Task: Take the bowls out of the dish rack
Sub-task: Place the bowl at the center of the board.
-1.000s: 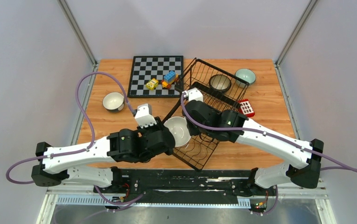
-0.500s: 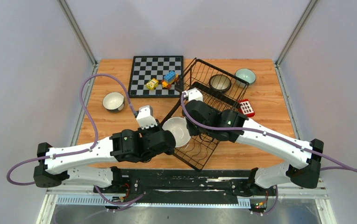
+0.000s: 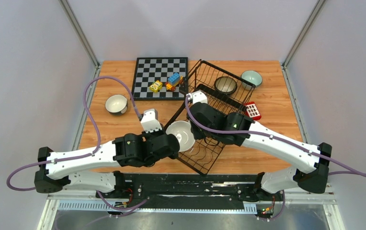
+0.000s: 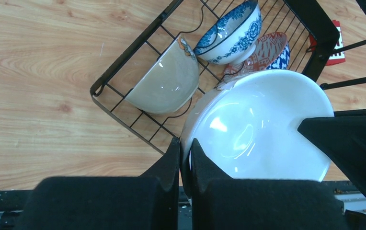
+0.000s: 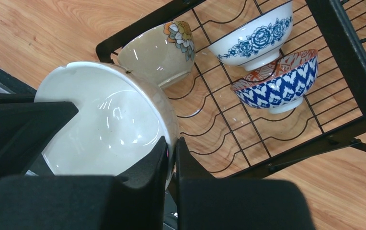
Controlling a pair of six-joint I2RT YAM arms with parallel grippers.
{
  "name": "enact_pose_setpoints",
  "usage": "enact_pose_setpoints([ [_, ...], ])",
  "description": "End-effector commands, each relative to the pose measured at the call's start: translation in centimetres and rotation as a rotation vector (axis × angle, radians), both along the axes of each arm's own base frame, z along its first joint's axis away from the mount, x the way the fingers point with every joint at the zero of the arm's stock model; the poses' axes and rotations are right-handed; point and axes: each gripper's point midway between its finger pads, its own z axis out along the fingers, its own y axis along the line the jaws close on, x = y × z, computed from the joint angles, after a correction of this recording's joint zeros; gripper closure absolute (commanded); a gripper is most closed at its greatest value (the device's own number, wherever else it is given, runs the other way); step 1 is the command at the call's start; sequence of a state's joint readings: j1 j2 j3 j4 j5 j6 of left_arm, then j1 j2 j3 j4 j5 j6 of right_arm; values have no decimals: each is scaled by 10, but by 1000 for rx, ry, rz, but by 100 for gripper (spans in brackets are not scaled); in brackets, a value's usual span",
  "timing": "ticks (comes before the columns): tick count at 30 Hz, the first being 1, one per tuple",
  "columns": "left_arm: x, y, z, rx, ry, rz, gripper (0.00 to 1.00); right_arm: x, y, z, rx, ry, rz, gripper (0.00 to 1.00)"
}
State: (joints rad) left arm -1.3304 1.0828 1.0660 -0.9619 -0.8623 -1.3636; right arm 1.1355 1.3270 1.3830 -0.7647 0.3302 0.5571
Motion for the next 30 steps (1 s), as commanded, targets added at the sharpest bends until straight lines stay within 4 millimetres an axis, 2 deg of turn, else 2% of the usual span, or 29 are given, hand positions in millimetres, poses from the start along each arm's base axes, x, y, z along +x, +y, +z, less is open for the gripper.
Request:
enact_pose_setpoints([
  [1, 7, -2, 14, -56, -53, -3, 100, 0, 25, 37, 145, -26, 70, 77],
  [3, 11, 5, 21, -52, -85, 1, 100, -6, 32, 42, 157, -16, 134, 49],
  [6, 20, 26, 33, -44, -140, 32, 100, -14, 37, 57, 175, -22, 210, 12],
  [7, 23, 35, 37, -36, -154, 38, 100, -16, 35, 62, 171, -29, 227, 4],
  [8, 26, 43, 41, -31, -168, 48, 100, -17, 33, 67, 161, -41, 247, 1],
  [12, 45, 93, 50, 64, -215, 128, 100, -28, 14, 81, 151, -97, 324, 1],
  [14, 57, 122, 50, 122, -210, 183, 100, -33, 0, 76, 141, -132, 351, 1],
  [16, 70, 146, 40, 149, -172, 226, 100, -36, -13, 68, 145, -161, 355, 1],
  [20, 91, 189, 4, 130, -50, 332, 100, -49, -21, 47, 216, -178, 392, 3],
  [23, 100, 209, -24, 88, 21, 413, 100, -53, -23, 30, 250, -175, 388, 4],
  [26, 102, 226, -53, 41, 87, 496, 100, -54, -26, 16, 282, -158, 351, 4],
  [30, 96, 253, -84, 60, 137, 586, 100, -60, -28, -5, 297, -128, 355, 4],
])
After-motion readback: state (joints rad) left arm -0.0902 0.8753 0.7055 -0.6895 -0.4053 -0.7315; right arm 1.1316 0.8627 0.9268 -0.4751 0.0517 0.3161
